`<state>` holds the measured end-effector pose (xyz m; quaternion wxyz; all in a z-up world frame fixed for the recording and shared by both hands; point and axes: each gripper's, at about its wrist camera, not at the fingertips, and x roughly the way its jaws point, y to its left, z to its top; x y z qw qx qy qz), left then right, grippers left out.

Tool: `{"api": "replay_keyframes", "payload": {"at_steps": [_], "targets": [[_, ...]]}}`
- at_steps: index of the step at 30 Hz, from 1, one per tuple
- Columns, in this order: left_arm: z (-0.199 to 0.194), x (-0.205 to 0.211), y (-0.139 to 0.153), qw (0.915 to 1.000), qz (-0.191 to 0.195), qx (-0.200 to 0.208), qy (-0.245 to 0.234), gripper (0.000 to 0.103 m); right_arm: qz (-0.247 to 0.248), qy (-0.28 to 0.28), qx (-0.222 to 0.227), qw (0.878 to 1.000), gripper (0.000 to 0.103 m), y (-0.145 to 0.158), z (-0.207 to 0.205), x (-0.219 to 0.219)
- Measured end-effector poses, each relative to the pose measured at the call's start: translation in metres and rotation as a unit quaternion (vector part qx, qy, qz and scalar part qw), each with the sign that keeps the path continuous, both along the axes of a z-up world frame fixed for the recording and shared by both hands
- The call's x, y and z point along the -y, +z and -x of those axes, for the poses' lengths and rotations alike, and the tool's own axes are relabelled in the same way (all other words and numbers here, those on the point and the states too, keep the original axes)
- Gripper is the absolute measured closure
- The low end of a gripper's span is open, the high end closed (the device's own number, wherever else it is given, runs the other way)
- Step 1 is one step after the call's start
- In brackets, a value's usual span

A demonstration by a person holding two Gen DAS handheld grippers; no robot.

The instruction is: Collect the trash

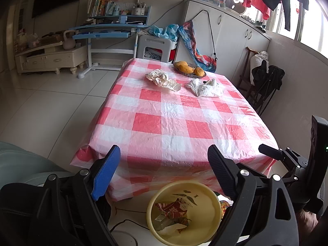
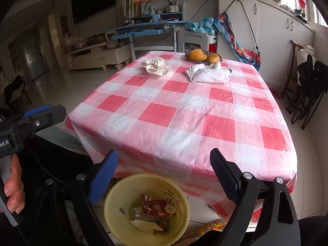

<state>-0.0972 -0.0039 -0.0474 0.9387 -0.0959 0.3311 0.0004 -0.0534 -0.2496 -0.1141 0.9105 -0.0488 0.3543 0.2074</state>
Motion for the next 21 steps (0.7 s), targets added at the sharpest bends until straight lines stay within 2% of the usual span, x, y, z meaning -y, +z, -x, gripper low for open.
{"api": "replay_keyframes", "payload": {"at_steps": [21], "targets": [[-0.0018,0.0004,-0.0004,1.0,0.001,-0.003,0.001,0.019,0.006,0.004,0.0,1.0,0.016,-0.0027,0.0012,-0.0037]]}}
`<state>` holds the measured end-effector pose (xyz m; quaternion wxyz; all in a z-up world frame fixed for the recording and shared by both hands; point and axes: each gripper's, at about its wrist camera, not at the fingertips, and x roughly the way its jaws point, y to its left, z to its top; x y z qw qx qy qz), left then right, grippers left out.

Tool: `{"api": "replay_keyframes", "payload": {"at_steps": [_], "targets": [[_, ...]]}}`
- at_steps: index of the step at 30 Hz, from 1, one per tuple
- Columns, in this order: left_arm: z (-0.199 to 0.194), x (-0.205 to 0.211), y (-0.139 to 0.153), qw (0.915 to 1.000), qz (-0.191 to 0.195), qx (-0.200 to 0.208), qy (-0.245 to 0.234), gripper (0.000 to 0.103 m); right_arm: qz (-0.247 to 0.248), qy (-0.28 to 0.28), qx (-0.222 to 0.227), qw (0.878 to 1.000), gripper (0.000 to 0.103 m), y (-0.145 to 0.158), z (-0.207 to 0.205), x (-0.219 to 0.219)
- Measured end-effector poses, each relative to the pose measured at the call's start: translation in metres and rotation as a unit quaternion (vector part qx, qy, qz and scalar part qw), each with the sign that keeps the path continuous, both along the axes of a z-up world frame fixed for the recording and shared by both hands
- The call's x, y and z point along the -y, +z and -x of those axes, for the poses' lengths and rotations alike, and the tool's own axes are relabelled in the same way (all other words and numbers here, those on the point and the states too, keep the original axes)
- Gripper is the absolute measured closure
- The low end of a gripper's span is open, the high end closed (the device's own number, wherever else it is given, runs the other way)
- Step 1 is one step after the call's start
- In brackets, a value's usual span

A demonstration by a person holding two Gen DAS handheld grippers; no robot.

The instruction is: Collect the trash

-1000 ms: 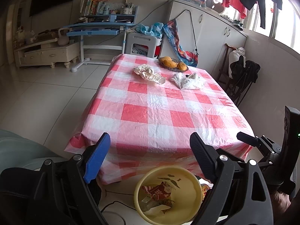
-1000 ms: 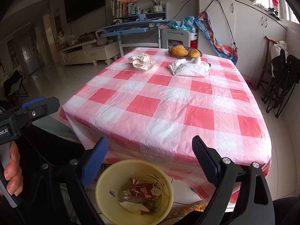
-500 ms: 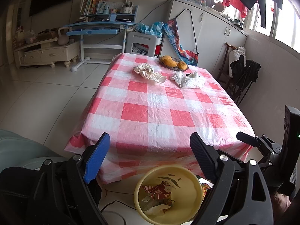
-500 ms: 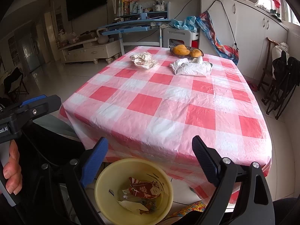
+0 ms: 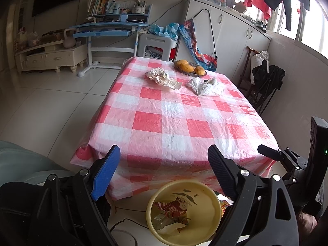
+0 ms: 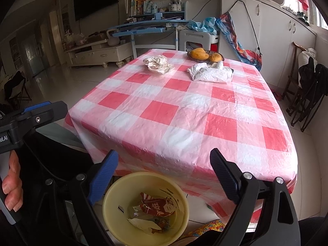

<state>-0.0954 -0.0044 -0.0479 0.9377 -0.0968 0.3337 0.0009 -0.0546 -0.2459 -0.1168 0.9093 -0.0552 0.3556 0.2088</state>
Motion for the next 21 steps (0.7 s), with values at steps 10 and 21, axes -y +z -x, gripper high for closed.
{"api": "replay_keyframes", "payload": {"at_steps": [10,21], "targets": [[-0.0001,0.0002,-0.0009,1.0,0.0,-0.001,0.0,0.019,0.003,0.002,0.0,1.0,0.016,-0.0024,0.0011,-0.0008],[-0.0017,-0.0001,-0.0001,1.0,0.0,-0.003,0.0,0.019,0.004,0.002,0.0,1.0,0.016,-0.0021,0.0012,-0.0014]]}}
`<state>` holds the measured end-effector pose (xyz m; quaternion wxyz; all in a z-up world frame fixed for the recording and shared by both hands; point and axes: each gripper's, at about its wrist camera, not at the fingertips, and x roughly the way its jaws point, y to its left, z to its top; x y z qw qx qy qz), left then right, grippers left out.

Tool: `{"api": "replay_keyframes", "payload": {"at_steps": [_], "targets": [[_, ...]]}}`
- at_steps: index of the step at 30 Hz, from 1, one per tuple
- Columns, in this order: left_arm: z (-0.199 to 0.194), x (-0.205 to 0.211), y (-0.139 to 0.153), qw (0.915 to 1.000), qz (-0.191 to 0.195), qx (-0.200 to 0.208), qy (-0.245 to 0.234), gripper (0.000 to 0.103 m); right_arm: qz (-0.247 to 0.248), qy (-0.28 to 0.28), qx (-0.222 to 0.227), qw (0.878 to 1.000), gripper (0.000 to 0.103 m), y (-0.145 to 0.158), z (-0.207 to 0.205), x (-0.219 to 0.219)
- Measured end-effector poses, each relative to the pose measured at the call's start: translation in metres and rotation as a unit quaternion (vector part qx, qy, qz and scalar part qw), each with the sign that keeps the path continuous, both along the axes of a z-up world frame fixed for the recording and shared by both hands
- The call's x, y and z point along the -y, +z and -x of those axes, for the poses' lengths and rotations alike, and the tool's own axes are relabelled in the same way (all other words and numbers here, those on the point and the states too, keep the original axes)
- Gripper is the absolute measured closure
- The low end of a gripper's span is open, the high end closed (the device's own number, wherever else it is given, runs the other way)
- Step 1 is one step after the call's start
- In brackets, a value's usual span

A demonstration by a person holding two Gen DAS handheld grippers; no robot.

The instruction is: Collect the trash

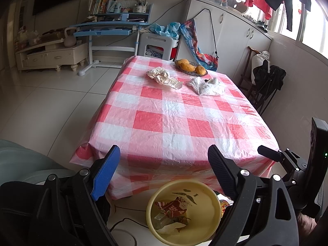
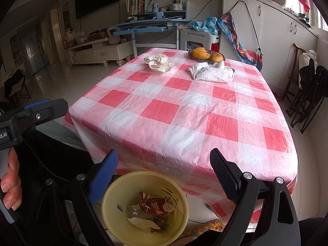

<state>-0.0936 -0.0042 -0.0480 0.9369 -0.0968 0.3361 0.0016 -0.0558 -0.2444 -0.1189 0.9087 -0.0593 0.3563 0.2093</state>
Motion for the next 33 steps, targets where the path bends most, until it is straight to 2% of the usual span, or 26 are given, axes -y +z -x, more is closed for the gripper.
{"api": "replay_keyframes", "payload": {"at_steps": [33], "targets": [[-0.0035,-0.0006,0.0005,1.0,0.001,-0.004,0.001,0.019,0.003,0.001,0.001,1.0,0.016,-0.0001,0.001,-0.0011]]}}
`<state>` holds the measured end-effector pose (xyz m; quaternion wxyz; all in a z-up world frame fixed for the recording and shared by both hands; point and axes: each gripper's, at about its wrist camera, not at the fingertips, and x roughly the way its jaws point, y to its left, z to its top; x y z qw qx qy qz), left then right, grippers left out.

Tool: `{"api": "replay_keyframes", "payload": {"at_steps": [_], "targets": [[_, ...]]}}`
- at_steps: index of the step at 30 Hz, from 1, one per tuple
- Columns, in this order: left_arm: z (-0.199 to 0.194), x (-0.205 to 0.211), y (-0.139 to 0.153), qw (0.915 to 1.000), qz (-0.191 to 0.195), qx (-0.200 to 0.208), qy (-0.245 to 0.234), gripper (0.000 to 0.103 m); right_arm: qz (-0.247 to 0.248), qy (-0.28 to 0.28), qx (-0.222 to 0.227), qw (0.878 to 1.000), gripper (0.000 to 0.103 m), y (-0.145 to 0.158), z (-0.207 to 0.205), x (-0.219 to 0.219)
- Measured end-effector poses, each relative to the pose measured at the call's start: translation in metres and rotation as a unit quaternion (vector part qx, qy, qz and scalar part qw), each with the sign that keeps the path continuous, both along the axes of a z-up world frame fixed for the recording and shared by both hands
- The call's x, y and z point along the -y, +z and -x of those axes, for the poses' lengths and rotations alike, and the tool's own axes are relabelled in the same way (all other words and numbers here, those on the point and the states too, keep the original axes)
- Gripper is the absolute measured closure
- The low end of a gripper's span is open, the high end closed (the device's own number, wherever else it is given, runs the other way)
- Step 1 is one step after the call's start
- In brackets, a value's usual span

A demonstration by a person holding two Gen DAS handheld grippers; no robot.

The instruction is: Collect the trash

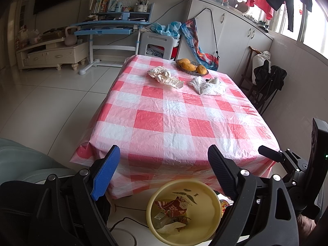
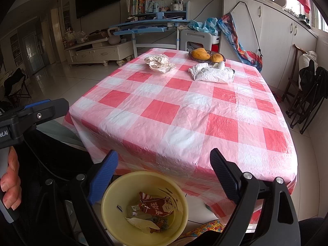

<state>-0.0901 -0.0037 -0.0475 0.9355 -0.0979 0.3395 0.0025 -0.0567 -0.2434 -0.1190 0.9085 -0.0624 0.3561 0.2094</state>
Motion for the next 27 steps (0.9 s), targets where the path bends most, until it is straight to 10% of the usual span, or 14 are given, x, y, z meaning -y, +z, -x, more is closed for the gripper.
{"api": "replay_keyframes", "payload": {"at_steps": [27], "targets": [[-0.004,-0.001,0.0011,1.0,0.001,-0.003,0.001,0.019,0.0,0.0,0.0,1.0,0.016,0.0005,-0.0002,-0.001]]}}
